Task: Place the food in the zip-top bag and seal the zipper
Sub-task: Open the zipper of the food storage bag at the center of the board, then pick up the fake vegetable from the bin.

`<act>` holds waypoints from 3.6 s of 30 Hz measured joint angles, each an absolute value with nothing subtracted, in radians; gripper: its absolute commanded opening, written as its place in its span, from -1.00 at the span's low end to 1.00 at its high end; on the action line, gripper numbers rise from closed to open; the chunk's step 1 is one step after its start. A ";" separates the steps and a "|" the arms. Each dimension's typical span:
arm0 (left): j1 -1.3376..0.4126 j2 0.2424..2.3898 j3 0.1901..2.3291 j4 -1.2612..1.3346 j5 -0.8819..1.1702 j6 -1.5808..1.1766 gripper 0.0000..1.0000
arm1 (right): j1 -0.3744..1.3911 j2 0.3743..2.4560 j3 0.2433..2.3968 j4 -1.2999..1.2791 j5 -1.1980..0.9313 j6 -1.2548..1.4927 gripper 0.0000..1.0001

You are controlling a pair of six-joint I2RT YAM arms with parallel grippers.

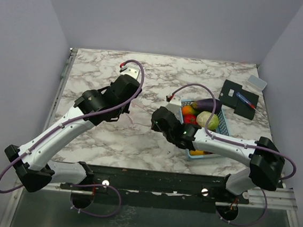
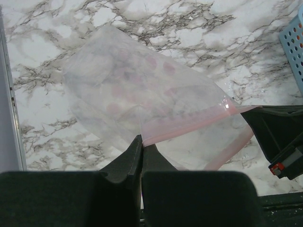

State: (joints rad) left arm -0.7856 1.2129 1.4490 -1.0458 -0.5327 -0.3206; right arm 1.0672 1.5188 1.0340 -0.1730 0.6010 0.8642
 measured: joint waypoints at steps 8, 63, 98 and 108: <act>-0.788 1.224 1.445 -1.053 -0.545 -0.321 -1.00 | 1.052 1.535 1.019 -0.127 0.527 0.845 -0.98; -0.770 1.370 1.190 -0.664 -0.536 -0.260 -1.00 | 0.789 1.165 1.099 -0.688 0.624 0.646 1.00; -0.768 1.366 1.134 -0.607 -0.499 -0.242 -1.00 | 0.488 1.249 0.913 -0.616 0.545 0.646 0.95; -0.768 1.366 1.133 -0.607 -0.499 -0.241 -1.00 | 0.454 1.251 0.869 -0.535 0.496 0.624 -0.14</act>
State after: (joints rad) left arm -0.7677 1.3659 1.1328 -0.6071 -0.4988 -0.2409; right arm 0.4541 1.2514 0.8692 -0.5346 0.4957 0.6243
